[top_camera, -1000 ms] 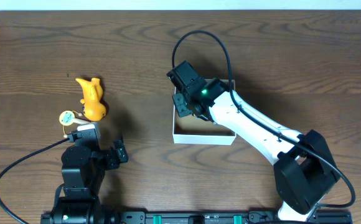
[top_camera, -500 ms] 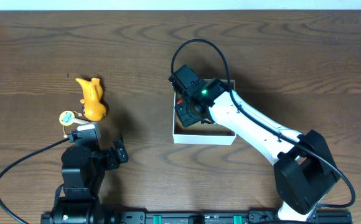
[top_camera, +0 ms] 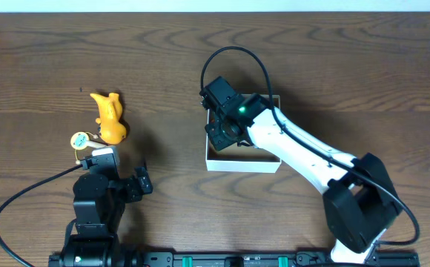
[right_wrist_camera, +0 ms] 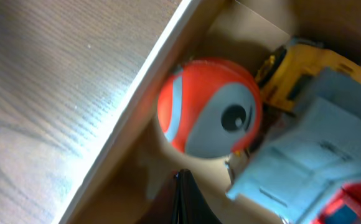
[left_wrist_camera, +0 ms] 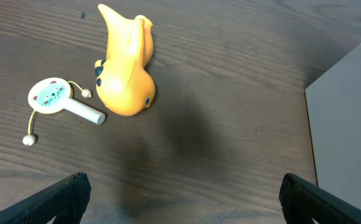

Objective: Pack container
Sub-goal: 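Lower the red ball into the box corner and open the right gripper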

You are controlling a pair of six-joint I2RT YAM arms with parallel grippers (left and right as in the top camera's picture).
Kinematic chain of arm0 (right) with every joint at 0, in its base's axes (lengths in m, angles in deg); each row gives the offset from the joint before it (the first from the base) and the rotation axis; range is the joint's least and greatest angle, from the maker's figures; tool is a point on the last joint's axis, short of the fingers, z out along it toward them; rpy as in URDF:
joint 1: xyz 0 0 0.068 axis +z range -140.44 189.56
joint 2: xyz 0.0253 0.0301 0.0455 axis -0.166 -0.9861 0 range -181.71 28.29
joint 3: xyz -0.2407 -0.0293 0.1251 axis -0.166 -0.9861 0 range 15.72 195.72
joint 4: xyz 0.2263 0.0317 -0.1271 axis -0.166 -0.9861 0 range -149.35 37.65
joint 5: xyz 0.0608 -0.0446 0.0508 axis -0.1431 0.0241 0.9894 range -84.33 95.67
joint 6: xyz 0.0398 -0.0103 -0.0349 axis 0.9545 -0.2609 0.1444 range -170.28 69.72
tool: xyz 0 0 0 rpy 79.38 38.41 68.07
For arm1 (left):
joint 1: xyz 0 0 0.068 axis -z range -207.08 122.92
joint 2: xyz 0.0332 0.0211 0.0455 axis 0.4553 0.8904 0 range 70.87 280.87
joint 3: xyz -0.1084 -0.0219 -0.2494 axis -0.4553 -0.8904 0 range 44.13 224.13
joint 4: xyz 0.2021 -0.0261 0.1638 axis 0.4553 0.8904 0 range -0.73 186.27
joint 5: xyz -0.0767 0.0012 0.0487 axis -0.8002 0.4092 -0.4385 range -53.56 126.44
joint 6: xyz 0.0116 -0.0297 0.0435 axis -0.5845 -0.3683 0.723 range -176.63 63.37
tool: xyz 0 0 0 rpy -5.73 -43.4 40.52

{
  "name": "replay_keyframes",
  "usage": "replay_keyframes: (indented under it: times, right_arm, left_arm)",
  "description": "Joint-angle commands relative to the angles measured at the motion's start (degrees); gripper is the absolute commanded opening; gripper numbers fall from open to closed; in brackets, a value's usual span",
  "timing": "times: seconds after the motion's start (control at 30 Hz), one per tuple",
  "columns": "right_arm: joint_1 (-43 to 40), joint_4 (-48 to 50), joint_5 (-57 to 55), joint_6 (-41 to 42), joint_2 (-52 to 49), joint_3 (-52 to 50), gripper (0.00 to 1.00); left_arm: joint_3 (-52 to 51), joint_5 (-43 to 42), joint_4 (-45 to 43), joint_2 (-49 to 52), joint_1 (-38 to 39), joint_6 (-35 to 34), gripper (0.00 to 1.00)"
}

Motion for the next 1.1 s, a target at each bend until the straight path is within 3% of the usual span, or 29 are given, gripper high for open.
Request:
replay_keyframes:
  times: [0.0,0.23,0.53,0.83,1.07]
  right_arm:
    - [0.76,1.75,-0.46,-0.68,-2.64,0.15,0.02]
    - [0.57,7.23,-9.14,1.11,-3.34,0.17,0.02]
    - [-0.50,10.23,-9.33,1.11,-3.34,0.17,0.04]
    - [-1.09,11.72,-11.91,1.44,-3.85,0.17,0.18]
    - [-1.73,12.04,-12.26,1.44,-4.22,0.17,0.19]
  left_arm:
    - [1.38,0.04,0.11,0.07,-0.31,-0.55,0.98]
    - [1.38,0.04,0.11,0.07,-0.31,-0.55,0.98]
    - [1.38,0.07,0.13,0.07,-0.31,-0.55,0.98]
    - [1.38,0.07,0.13,0.07,-0.31,-0.55,0.98]
    - [1.38,0.04,0.13,0.07,-0.31,-0.55,0.98]
